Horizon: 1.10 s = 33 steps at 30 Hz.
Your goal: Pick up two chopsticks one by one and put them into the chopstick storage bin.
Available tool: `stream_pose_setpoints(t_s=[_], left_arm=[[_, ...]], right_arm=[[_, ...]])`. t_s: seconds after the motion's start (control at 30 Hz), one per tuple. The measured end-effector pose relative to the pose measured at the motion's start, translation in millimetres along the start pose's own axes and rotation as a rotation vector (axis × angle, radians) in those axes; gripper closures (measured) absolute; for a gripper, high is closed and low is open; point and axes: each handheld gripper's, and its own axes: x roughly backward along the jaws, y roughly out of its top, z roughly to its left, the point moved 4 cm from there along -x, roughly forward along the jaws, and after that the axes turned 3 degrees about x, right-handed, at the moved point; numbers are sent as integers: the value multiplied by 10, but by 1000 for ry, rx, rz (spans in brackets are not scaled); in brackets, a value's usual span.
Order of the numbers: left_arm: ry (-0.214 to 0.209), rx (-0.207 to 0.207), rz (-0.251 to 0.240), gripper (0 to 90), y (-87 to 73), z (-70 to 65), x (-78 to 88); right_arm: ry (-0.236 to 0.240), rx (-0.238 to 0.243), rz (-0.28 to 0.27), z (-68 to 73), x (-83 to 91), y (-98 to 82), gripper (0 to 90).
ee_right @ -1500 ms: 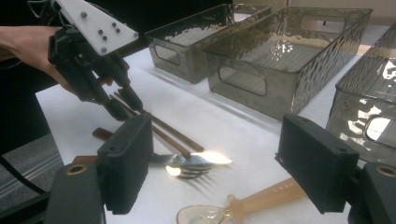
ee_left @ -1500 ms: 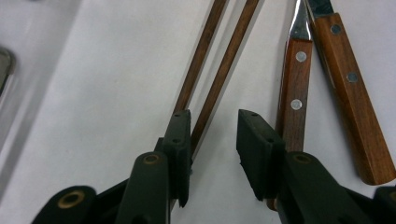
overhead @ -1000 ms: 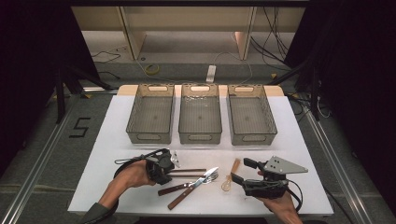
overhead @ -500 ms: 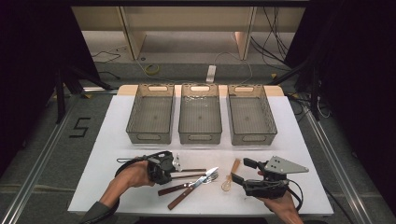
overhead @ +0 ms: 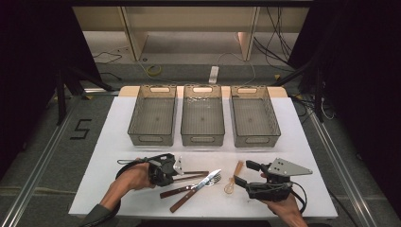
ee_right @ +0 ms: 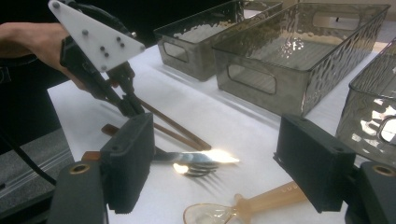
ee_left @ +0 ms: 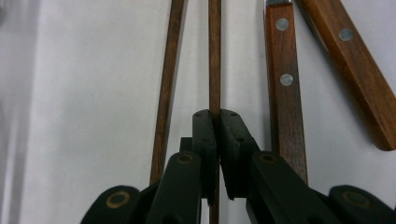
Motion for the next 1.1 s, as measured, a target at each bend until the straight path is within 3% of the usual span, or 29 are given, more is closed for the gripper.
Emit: stream_pose_setpoints(t_s=[0.13, 0.4, 0.53, 0.73, 0.97, 1.1], left_arm=[[16, 20, -6, 848, 9, 16, 70], [48, 115, -55, 848, 19, 79, 250], [82, 208, -110, 848, 35, 138, 356], [108, 295, -171, 848, 3, 246, 505], [161, 392, -249, 848, -78, 464, 718], [205, 473, -313, 848, -127, 626, 821]], right_arm=[[0, 4, 0, -1, -2, 0, 286], [-1, 3, -4, 3, 2, 2, 286], [-6, 6, -4, 2, 5, 1, 286], [-14, 4, -7, -8, 18, 2, 286], [-18, 3, -6, -12, 18, 1, 286], [-19, 6, -7, -11, 21, -2, 286]])
